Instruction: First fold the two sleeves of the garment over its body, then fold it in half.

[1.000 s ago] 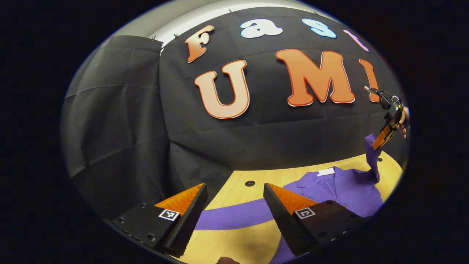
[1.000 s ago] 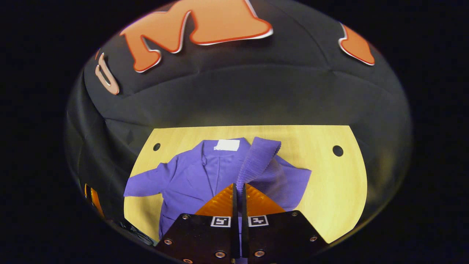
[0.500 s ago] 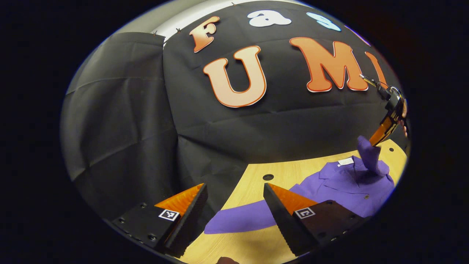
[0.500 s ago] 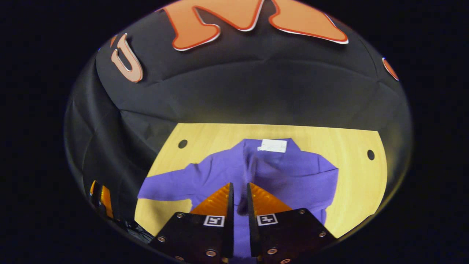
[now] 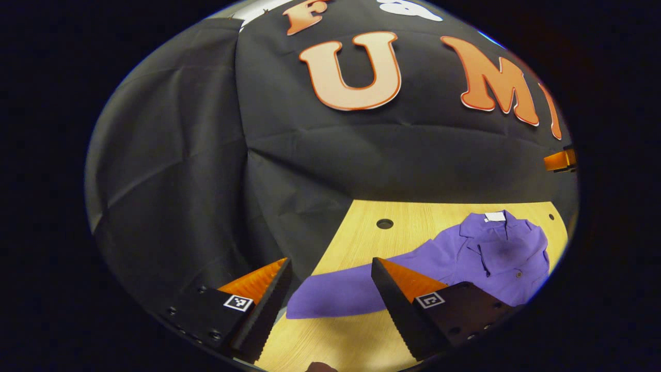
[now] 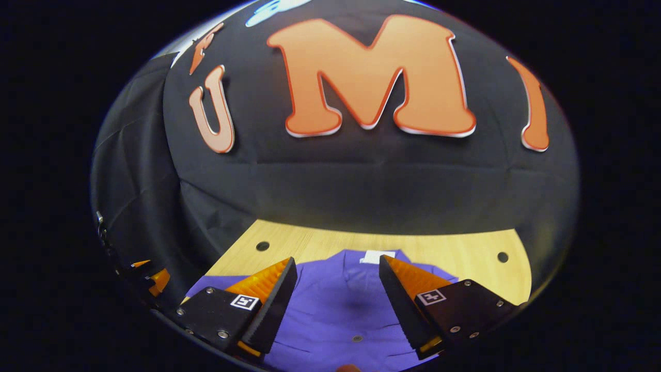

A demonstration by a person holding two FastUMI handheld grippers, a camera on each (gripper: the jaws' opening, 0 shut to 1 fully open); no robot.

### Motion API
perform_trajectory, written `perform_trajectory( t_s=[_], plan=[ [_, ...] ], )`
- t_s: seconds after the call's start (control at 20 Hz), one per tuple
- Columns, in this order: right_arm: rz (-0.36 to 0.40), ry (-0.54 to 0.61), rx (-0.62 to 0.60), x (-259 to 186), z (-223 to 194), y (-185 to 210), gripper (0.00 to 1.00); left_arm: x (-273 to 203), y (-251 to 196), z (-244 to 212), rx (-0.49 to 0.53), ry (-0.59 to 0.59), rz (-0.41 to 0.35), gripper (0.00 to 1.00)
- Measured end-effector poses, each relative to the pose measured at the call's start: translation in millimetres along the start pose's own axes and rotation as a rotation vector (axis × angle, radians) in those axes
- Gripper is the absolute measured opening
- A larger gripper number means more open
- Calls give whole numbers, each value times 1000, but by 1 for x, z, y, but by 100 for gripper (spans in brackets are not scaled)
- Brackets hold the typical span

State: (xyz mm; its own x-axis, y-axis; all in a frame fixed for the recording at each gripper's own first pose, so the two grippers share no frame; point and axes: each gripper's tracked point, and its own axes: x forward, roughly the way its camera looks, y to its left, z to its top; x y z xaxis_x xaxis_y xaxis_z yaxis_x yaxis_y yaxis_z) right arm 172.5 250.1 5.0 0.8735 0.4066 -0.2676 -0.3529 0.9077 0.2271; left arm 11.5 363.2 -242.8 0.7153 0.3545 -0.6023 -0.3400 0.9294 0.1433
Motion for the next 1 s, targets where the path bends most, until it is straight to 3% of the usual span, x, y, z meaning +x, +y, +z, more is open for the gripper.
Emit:
perform_trajectory(
  t_s=[0.45, 0.7, 0.85, 1.0],
  plan=[
    [-160, -221, -150, -101, 27, -44, 95, 59, 25, -88, -179, 476, -59, 100],
    [-185, -244, -210, -134, 23, -54, 95, 71, 30, -129, -231, 678, -63, 99],
    [-178, -228, -213, -144, 13, -58, 95, 75, 26, -151, -296, 788, -102, 98],
    [-183, -215, -222, -151, 3, -65, 94, 78, 35, -173, -323, 855, -74, 99]
  ],
)
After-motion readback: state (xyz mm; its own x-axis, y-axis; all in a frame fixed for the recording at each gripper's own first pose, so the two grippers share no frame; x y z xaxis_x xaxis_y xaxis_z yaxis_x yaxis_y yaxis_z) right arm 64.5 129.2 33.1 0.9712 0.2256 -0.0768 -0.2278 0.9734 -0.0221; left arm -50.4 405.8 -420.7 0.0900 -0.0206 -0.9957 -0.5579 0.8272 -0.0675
